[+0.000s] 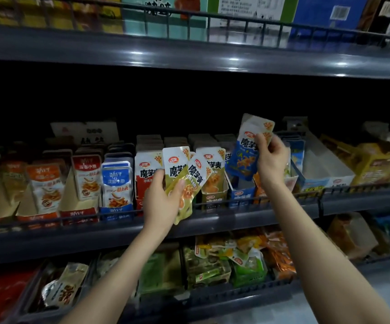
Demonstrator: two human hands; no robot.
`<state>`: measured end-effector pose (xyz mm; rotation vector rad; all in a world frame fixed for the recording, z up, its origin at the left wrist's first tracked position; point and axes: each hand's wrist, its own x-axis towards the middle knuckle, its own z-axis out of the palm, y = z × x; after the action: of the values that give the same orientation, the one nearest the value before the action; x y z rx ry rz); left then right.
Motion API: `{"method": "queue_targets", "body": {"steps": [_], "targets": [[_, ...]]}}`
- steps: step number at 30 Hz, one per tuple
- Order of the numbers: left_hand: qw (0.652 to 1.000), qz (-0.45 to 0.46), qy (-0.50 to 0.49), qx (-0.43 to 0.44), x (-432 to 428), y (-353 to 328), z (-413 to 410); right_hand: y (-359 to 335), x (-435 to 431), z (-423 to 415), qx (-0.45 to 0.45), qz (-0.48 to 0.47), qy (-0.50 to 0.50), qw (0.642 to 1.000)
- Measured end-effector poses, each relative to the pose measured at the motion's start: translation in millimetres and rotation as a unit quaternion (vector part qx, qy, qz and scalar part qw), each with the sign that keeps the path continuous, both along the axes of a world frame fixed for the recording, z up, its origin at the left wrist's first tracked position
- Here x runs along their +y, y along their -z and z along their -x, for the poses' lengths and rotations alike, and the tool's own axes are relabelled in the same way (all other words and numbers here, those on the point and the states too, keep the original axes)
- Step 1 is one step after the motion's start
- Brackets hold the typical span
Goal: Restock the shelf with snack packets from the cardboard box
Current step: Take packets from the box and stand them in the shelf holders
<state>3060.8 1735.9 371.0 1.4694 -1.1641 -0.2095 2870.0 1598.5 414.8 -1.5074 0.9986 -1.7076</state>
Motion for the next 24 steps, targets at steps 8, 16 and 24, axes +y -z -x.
{"method": "queue_targets", "body": {"steps": [8, 16, 24], "targets": [[1.000, 0.005, -0.004, 0.009, -7.1, 7.4, -6.1, 42.0, -11.3, 1.9, 0.093, -0.077, -0.045, 0.992], [1.000, 0.003, 0.000, 0.006, -3.6, 11.3, -0.1, 29.4, -18.5, 32.1, 0.202, -0.067, -0.075, 0.974], [1.000, 0.005, 0.012, 0.026, -11.8, 6.4, -0.7, 4.8, -32.8, 27.1, 0.488, 0.038, 0.084, 0.868]]}}
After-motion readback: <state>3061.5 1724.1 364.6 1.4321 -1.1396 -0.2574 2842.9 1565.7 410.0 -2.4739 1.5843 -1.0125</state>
